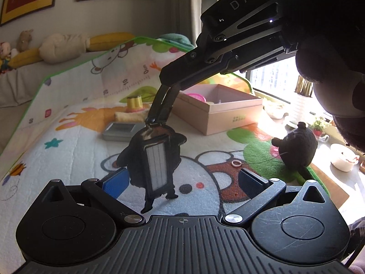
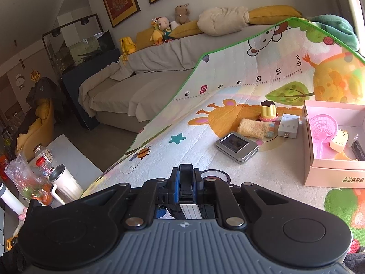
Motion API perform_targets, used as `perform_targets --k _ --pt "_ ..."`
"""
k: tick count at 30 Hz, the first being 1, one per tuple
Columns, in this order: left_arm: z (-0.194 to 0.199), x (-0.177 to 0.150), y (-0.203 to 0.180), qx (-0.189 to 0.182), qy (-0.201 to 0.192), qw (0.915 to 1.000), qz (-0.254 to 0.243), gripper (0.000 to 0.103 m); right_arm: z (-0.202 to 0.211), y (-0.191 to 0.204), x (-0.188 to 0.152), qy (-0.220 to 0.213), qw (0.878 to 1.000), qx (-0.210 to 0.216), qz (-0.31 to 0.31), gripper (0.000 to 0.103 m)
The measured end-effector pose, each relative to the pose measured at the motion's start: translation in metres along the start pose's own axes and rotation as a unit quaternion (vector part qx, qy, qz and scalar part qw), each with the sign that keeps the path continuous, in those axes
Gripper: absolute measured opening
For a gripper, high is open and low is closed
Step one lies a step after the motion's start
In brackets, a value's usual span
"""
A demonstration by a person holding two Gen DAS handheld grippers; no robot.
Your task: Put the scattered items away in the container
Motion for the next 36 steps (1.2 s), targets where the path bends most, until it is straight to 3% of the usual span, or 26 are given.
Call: perform_targets --k 3,8,17,30,36 --pt "-0.008 0.009 -0.004 -0.009 -0.005 0.9998 -0.018 0.103 0.001 -0.003 0.001 0.0 1.0 0.001 -0.005 0.011" --pt "-0.023 0.015 -0.001 0.011 -0.005 0.9987 -0.05 0.103 0.0 -0.008 0.001 0.001 1.0 -0.003 -0.009 0.011" --pt "-0.028 0.003 0.012 0.076 0.0 0.9971 -0.003 0.103 -0.002 -0.002 0.001 0.001 1.0 0.006 -0.012 0.011" --pt "-0.054 0.014 0.016 0.087 -0.013 0.9961 0.003 0.103 0.005 0.001 -0.006 0.002 1.0 0.014 -0.019 0.011" --pt "-0.047 0.01 0.012 0.09 -0.033 0.9954 -0.003 0.103 0.012 -0.004 -0.006 -0.01 1.0 -0.001 -0.018 0.011"
Point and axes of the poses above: each gripper's, at about its wrist camera, not at the fingertips, and z roughly against the way its jaws point, y to its left, x to its top, the point moved 7 cm from there along -z, roughly the way its jaws point, and after that the axes turned 9 degrees about z, right-handed, at the moved point
